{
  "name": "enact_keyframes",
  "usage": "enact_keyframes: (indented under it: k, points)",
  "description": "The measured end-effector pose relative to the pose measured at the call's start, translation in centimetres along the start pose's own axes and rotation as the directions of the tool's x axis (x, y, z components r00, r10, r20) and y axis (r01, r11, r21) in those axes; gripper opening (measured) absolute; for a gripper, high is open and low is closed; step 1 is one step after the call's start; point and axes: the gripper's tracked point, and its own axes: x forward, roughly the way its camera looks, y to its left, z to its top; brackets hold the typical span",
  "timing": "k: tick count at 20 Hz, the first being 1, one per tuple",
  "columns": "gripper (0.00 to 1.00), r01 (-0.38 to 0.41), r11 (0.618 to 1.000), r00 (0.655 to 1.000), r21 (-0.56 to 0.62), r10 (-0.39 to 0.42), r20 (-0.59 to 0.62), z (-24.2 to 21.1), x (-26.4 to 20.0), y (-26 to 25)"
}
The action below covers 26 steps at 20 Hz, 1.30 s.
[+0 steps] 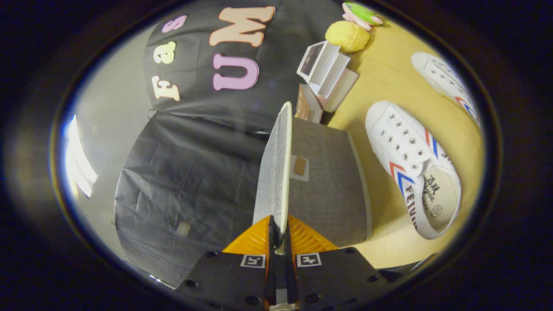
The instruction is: Open the storage box then place both shoes into the box .Put the left shoe in first, then the right shoe, with the right side of both shoes facing outward in a uniform manner.
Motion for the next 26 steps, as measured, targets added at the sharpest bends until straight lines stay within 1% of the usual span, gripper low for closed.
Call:
enact_keyframes:
  k: [3, 6, 8, 12, 15, 18, 26]
  points:
    - [0.11, 0.003, 0.998, 1.0, -0.063, -0.004, -0.014, 0.0, -0.3, 1.8]
    - [0.1, -0.019, 0.994, 1.0, -0.108, 0.018, -0.014, 0.3, -0.7, 4.7]
    - [0.09, -0.02, 0.989, 1.0, -0.147, 0.018, -0.015, 0.5, -0.7, 6.4]
    - [0.11, -0.023, 0.966, 1.0, -0.257, 0.024, 0.003, 0.6, 0.0, 10.9]
    - [0.13, -0.05, 0.938, 0.998, -0.343, 0.058, 0.012, -0.2, 1.4, 14.8]
    - [0.14, -0.075, 0.911, 0.996, -0.406, 0.084, 0.005, -1.8, 3.3, 17.6]
    - [0.14, -0.105, 0.882, 0.994, -0.459, 0.109, -0.019, -4.5, 8.0, 21.9]
